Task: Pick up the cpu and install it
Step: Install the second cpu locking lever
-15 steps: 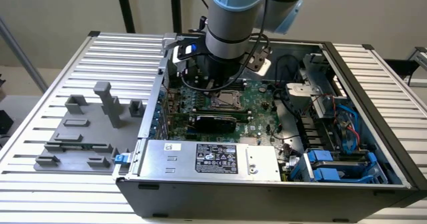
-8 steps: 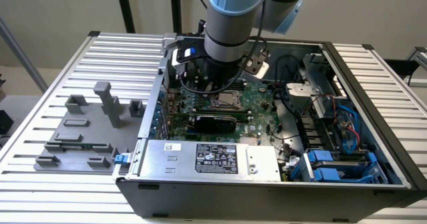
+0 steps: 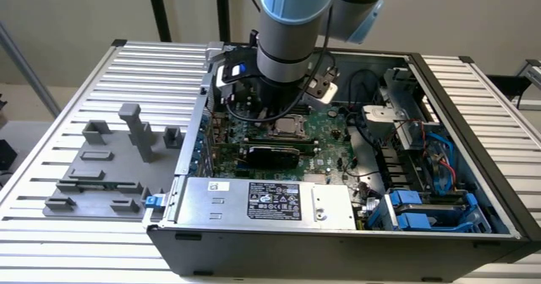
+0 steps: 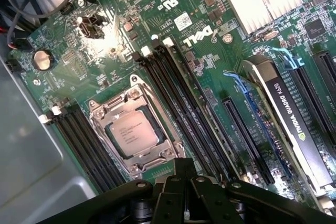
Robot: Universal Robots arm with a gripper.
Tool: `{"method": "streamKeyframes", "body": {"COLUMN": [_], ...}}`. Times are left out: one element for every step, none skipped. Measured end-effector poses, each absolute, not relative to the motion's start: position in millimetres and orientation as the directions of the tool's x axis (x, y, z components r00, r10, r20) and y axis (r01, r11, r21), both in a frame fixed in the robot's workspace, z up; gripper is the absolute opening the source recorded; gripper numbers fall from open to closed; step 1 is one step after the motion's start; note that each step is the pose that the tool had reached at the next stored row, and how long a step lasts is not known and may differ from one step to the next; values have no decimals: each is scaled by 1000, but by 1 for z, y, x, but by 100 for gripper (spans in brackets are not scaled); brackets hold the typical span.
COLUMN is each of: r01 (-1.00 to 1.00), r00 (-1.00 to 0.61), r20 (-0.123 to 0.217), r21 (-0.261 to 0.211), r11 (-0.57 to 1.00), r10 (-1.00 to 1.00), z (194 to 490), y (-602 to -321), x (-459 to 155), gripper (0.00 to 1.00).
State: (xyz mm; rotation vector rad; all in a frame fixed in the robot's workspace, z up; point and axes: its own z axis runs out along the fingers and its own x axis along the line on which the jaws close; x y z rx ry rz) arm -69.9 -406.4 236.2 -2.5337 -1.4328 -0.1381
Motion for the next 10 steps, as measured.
{"method": "streamKeyframes", "body": {"r01": [855, 855, 855, 855, 855, 855, 855, 855, 855, 855], "r00": [518, 518, 518, 518, 519, 519, 519, 519, 519, 519], "r20": [191, 190, 190, 190, 190, 190, 190, 190, 190, 190], "r21": [-150, -150, -150, -150, -149, -150, -149, -149, -149, -150], "r11": [-497, -497, -497, -497, -497, -497, -497, -497, -497, -497], "r10": [833, 834, 834, 834, 834, 834, 834, 834, 834, 834], "z": [235, 234, 233, 233, 232, 232, 231, 231, 231, 231], "y": [-406, -406, -406, -406, -406, -406, -406, -406, -405, -405], "x": [-70, -71, -71, -72, -72, -73, -74, -74, -75, -75], "gripper": [11, 11, 11, 11, 11, 11, 11, 11, 11, 11]}}
